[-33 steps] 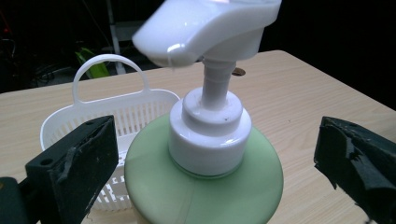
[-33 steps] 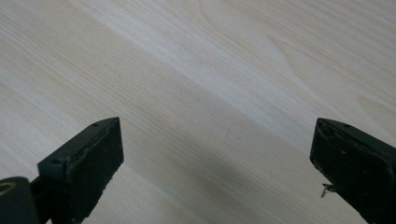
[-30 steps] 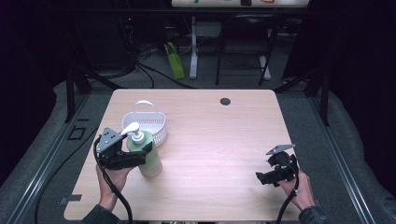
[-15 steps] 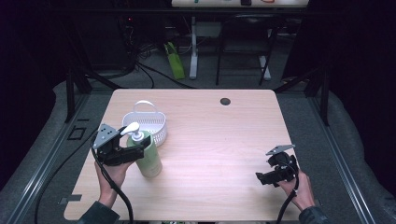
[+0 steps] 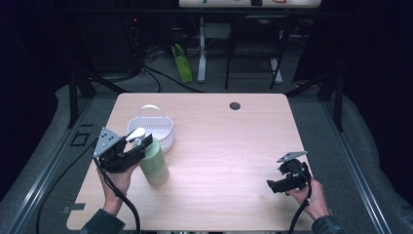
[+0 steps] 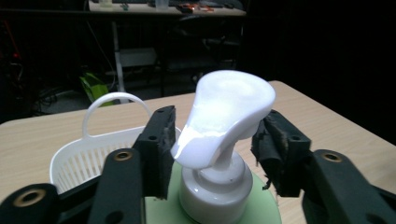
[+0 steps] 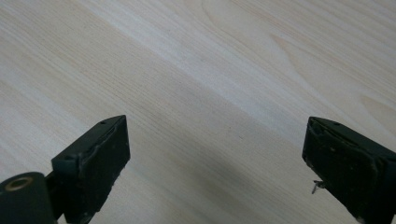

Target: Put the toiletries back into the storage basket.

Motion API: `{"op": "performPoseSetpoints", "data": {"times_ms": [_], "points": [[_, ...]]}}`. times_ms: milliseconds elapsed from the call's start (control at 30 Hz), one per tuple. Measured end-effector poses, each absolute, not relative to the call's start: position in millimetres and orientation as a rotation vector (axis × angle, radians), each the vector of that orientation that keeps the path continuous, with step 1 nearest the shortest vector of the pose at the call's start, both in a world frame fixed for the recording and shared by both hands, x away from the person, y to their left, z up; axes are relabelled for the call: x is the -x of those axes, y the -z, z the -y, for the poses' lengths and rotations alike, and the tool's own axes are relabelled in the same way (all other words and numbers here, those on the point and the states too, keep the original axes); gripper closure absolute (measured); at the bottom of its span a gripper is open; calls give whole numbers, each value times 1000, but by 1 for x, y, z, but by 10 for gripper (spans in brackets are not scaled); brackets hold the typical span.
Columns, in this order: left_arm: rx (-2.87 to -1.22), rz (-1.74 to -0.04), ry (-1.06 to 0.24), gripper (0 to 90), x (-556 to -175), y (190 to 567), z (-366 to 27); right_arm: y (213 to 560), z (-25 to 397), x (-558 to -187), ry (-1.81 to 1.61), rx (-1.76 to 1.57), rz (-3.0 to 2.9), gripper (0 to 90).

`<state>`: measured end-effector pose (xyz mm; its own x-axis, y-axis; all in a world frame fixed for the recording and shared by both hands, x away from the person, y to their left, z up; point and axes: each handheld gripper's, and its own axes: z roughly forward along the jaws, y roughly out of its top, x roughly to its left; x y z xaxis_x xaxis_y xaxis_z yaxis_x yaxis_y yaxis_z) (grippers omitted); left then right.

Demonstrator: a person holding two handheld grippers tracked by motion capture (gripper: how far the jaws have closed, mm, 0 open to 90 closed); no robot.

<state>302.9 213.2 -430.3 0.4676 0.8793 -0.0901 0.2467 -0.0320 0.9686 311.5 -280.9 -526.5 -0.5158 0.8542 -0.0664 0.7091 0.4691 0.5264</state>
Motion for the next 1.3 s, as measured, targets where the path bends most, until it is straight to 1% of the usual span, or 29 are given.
{"op": "performPoseSetpoints", "data": {"times_ms": [167, 333, 400, 833, 1300], "points": [[-1544, -998, -694, 603, -301, 430, -213, 526, 281, -311, -639, -1319, -2401, 76], [-1542, -986, -697, 655, -300, 430, -212, 525, 281, -311, -647, -1325, -2397, 77], [-1538, -984, -693, 662, -300, 430, -213, 525, 281, -311, -650, -1326, -2399, 77], [-1476, -955, -646, 663, -300, 435, -218, 526, 281, -311, -648, -1318, -2401, 80], [-1489, -944, -640, 663, -302, 431, -218, 525, 280, -312, -647, -1310, -2400, 80]]}}
